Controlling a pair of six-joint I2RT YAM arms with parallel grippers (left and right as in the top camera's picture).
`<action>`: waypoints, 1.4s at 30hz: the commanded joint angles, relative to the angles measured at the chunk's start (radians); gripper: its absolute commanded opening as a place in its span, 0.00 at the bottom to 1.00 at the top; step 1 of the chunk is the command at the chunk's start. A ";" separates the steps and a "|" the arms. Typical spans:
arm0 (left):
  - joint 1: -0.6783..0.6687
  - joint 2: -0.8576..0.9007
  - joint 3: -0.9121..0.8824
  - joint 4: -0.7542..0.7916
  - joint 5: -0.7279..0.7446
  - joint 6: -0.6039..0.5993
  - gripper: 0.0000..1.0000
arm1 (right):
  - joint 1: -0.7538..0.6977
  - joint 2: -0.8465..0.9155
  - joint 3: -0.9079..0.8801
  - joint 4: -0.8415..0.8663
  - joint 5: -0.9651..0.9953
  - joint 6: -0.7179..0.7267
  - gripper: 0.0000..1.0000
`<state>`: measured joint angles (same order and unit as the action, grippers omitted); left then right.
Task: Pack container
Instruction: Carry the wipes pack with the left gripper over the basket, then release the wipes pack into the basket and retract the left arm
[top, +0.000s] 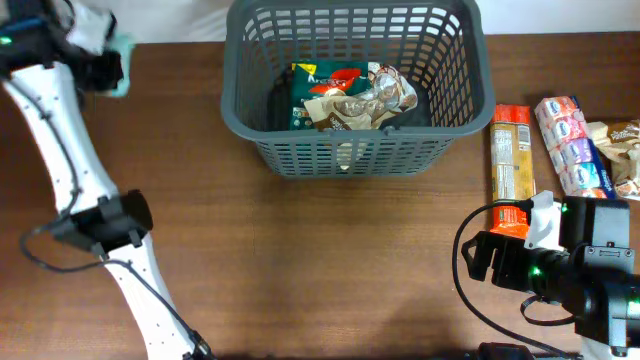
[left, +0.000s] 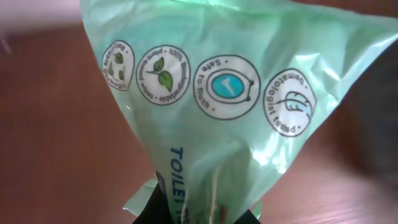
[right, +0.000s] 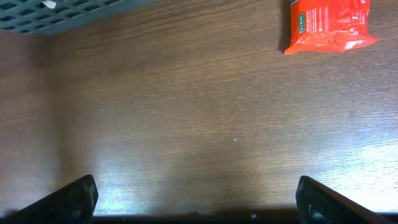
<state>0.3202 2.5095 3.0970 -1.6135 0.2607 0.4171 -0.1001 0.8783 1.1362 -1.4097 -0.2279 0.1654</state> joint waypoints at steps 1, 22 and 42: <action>-0.032 -0.180 0.040 0.022 0.236 -0.023 0.02 | 0.008 -0.002 0.012 0.004 -0.009 0.026 0.99; -0.676 -0.331 -0.278 0.212 0.022 0.159 0.02 | 0.008 -0.002 0.012 0.006 -0.009 0.027 0.99; -0.714 -0.274 -0.770 0.462 -0.023 0.096 0.54 | 0.008 -0.002 0.012 -0.016 -0.008 0.027 0.99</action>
<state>-0.3965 2.2196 2.3272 -1.1606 0.2478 0.5331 -0.1001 0.8783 1.1362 -1.4258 -0.2283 0.1841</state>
